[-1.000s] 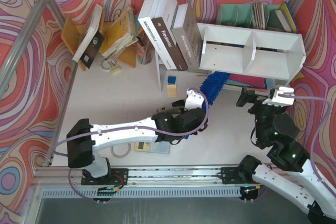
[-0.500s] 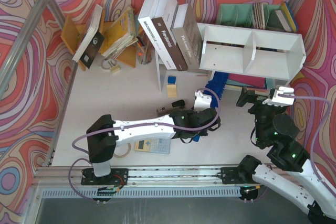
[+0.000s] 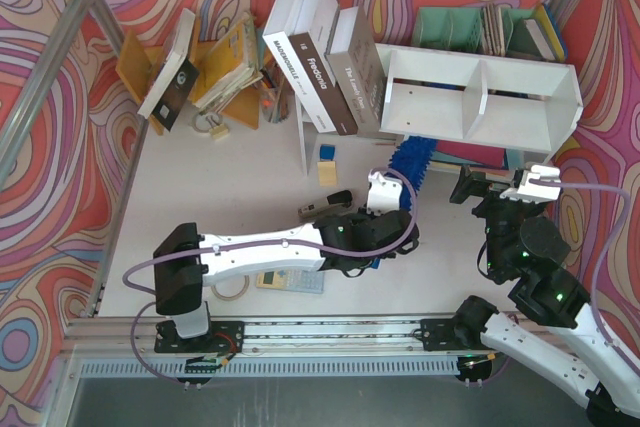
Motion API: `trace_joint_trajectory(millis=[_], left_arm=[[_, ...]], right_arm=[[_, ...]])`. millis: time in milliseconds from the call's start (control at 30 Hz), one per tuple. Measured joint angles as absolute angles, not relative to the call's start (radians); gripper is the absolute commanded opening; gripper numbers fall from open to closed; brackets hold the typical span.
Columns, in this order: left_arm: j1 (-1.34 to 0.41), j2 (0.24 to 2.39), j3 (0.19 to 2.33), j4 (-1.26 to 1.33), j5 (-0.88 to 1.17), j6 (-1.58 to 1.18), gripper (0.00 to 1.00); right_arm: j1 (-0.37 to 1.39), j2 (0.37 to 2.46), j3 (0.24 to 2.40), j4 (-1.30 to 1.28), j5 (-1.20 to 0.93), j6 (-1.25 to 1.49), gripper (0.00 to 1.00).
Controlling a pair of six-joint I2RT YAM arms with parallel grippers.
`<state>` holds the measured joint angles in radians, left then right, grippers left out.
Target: Dust the bookshelf with a duster
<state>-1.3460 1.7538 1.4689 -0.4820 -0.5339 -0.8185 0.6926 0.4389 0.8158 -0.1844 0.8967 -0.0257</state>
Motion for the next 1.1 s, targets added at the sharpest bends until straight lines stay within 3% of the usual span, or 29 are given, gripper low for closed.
trace_joint_trajectory(millis=[767, 1100], left_arm=[[-1.288, 1.820, 1.497, -0.521, -0.411, -0.842, 0.00], [-1.342, 1.774, 1.493, -0.517, -0.543, -0.772, 0.00]], right_arm=[[0.693, 0.439, 0.816, -0.184, 0.897, -0.026, 0.99], [0.693, 0.439, 0.816, -0.184, 0.897, -0.026, 0.99]])
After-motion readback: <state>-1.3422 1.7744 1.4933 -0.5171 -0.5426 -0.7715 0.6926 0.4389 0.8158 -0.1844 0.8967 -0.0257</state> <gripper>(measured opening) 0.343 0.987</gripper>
